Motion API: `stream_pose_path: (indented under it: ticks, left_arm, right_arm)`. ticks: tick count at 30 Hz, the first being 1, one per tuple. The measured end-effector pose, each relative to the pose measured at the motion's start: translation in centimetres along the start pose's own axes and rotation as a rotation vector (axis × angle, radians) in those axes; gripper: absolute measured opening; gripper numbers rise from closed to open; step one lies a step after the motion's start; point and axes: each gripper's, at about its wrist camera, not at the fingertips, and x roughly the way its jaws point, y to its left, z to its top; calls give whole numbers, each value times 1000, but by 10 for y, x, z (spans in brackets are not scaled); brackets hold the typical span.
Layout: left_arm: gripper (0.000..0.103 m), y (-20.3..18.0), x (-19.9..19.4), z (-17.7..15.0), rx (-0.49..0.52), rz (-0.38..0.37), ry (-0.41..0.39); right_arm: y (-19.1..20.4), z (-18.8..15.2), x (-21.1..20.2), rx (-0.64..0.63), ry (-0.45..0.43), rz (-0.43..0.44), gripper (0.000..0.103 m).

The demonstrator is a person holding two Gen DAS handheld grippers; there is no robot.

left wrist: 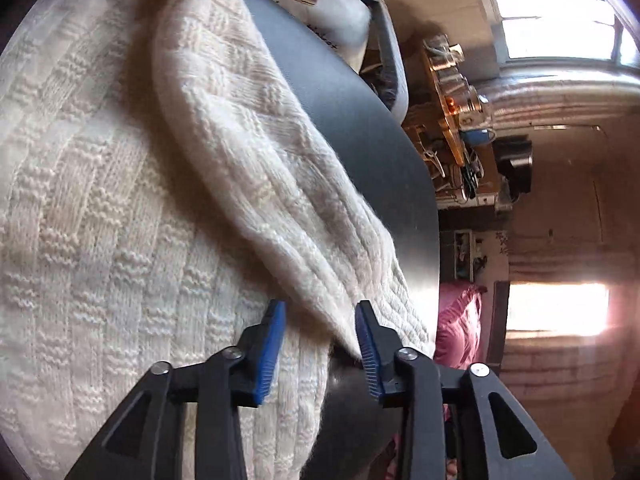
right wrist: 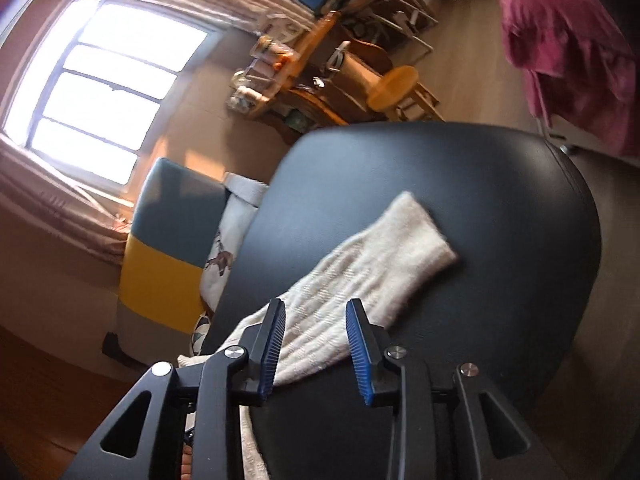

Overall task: Fold clothes
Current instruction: 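Release the sleeve with the right gripper and move toward the other sleeve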

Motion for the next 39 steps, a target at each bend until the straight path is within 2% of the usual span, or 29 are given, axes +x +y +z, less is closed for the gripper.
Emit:
stream_pose_path:
  ticks: [1, 3, 4, 7, 9, 10, 11, 12, 13, 14, 16, 20, 22, 25, 27, 29, 31, 32, 33, 34, 37, 39]
  left_arm:
    - [54, 4, 2, 3, -26, -5, -9]
    - [56, 12, 5, 8, -78, -15, -27]
    - [62, 16, 6, 10, -104, -20, -36]
    - [61, 16, 11, 17, -129, -20, -66]
    - [36, 12, 14, 23, -101, 9, -88]
    - [12, 11, 14, 24, -96, 6, -88]
    - [11, 10, 15, 24, -92, 1, -88]
    - [11, 10, 15, 25, -87, -4, -87]
    - [10, 6, 13, 25, -70, -6, -94]
    - [10, 0, 8, 24, -35, -4, -101]
    - [10, -12, -1, 22, 38, 0, -115]
    - [10, -53, -6, 35, 178, 3, -122]
    - [10, -73, -8, 42, 247, 5, -125]
    - [10, -103, -1, 57, 345, 23, -122]
    - [11, -109, 18, 73, 330, 60, -100]
    - [23, -105, 36, 88, 284, 74, -44]
    - [25, -102, 54, 103, 239, 89, 12]
    - [25, -100, 63, 110, 216, 96, 40]
    - [25, -98, 56, 110, 215, 81, 28]
    - [26, -95, 44, 109, 218, 47, 17]
    - [31, -76, -7, 98, 218, 12, -57]
    - [36, -52, -47, 84, 221, 23, -128]
  right_arm:
    - [-9, 1, 6, 32, 17, -19, 45]
    - [-23, 2, 18, 73, 37, -59, 48]
    - [-27, 2, 24, 74, 47, -87, 50]
    - [-27, 3, 43, 57, 46, -75, 56]
    - [-21, 6, 52, 28, 15, -76, 58]
    - [-19, 7, 56, 27, -5, -78, 58]
    - [-16, 9, 60, 10, -13, -81, 58]
    - [-13, 10, 64, -16, -16, -86, 48]
    - [-10, 11, 68, -32, -10, -107, 30]
    - [-9, 10, 71, -37, 0, -117, 7]
    - [-6, 8, 74, -63, 10, -115, 6]
    - [37, 9, 42, -214, -48, -69, 6]
    - [61, 15, 23, -283, -89, -53, 6]
    - [80, 42, 18, -294, -120, -46, 6]
    - [81, 68, 27, -261, -131, -85, 6]
    - [71, 94, 48, -167, -109, -106, 10]
    - [58, 113, 66, -90, -119, -137, 25]
    - [54, 117, 70, -71, -117, -140, 27]
    - [53, 118, 72, -69, -116, -142, 27]
    - [57, 113, 71, -92, -124, -142, 27]
    - [85, 81, 67, -255, -132, -128, 29]
    - [111, 41, 77, -388, -52, -86, 29]
